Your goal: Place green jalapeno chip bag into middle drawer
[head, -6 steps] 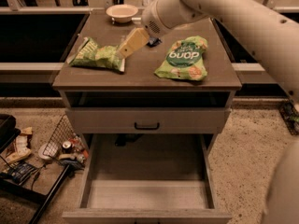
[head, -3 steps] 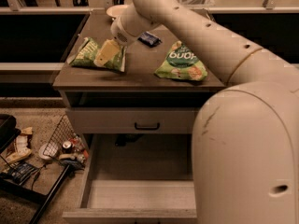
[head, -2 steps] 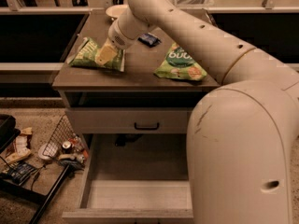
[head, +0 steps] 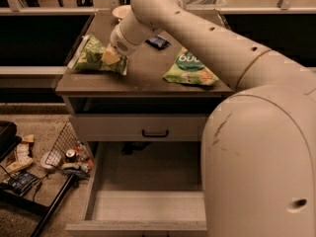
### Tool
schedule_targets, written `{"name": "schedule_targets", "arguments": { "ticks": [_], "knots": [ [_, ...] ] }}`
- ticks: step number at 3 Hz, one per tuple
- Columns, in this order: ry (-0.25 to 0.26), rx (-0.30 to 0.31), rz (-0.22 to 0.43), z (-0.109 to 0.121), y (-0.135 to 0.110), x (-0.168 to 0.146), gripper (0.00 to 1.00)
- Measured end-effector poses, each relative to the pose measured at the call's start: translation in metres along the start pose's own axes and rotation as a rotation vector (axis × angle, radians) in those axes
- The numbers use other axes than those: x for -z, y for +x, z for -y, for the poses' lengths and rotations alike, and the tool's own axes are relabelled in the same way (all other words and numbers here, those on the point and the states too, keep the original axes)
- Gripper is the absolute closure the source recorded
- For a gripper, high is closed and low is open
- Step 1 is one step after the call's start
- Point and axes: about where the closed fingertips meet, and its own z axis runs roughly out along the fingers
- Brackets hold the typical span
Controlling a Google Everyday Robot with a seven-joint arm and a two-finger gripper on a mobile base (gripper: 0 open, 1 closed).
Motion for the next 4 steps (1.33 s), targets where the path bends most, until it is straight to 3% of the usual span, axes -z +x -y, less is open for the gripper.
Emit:
{"name": "schedule_targets", "arguments": {
  "ticks": [1, 2, 3, 4],
  "knots": [
    [0.006, -0.016, 0.077, 0.001, -0.004, 0.027, 1.0],
    [0.018, -0.041, 0.149, 0.007, 0.009, 0.086, 1.0],
    [0.031, -0.123, 0.196, 0.002, 0.048, 0.158, 1.0],
    [0.039, -0.218, 0.173, -0.028, 0.111, 0.219, 1.0]
  ]
}}
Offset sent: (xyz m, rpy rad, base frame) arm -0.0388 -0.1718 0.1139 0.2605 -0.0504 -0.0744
